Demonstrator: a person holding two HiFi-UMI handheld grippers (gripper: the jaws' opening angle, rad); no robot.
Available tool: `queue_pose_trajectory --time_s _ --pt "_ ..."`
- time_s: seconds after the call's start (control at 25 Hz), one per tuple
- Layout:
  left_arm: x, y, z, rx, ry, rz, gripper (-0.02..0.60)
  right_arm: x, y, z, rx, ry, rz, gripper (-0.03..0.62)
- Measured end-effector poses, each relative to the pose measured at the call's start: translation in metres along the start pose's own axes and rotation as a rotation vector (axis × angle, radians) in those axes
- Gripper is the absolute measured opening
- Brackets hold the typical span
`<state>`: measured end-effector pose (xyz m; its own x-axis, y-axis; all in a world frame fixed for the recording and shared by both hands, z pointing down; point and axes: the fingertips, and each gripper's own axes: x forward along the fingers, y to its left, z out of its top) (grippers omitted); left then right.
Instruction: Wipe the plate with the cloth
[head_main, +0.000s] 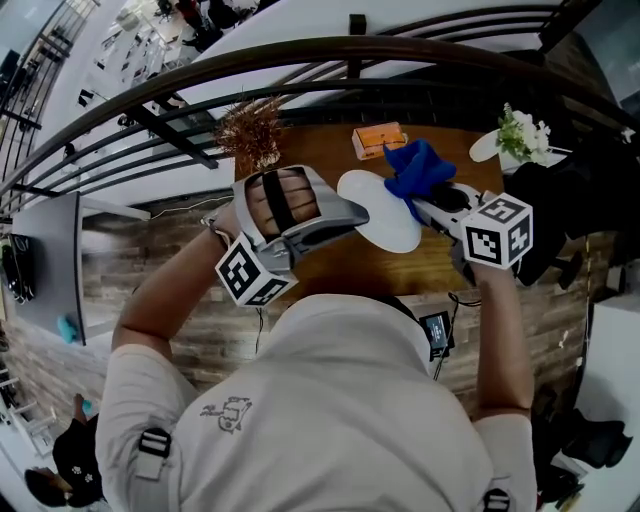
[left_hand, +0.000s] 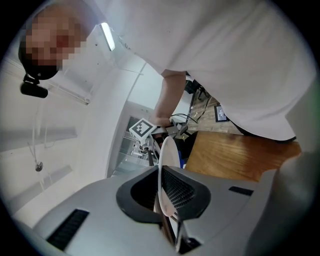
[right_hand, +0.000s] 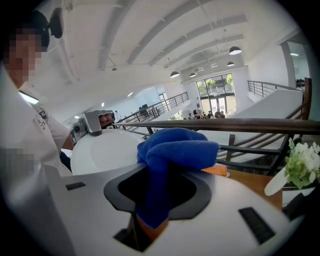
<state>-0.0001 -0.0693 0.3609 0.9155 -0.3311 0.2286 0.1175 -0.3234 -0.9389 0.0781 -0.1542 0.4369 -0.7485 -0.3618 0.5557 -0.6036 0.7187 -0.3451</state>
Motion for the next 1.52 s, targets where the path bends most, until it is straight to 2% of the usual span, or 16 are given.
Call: queue_pose_trajectory --time_s 0.2,0.48,0.88,1.2,1.52 --pt "-0.001 -0.002 0.007 0.008 -0.016 -0.007 0.021 0.018 0.004 0.017 -0.06 0.031 0.007 0.117" --pt "0.005 -0.003 0.013 -0.005 -0.034 -0.012 0.021 0.033 0.038 0.047 -0.161 0.029 0.056 0.117" --pt "0.01 -0.008 -0.015 -0.019 0.029 -0.005 0.018 0.019 0.074 0.058 -0.164 -0.034 0.114 0.117" --pt "0.005 -0.007 -0.048 -0.02 0.083 -0.003 0.018 -0.001 0.045 0.038 -0.073 -0.05 0.066 0.117" --pt "0.005 0.001 -0.039 -0.011 0.086 0.012 0.018 -0.004 -0.003 0.01 0.007 -0.018 -0.011 0.117"
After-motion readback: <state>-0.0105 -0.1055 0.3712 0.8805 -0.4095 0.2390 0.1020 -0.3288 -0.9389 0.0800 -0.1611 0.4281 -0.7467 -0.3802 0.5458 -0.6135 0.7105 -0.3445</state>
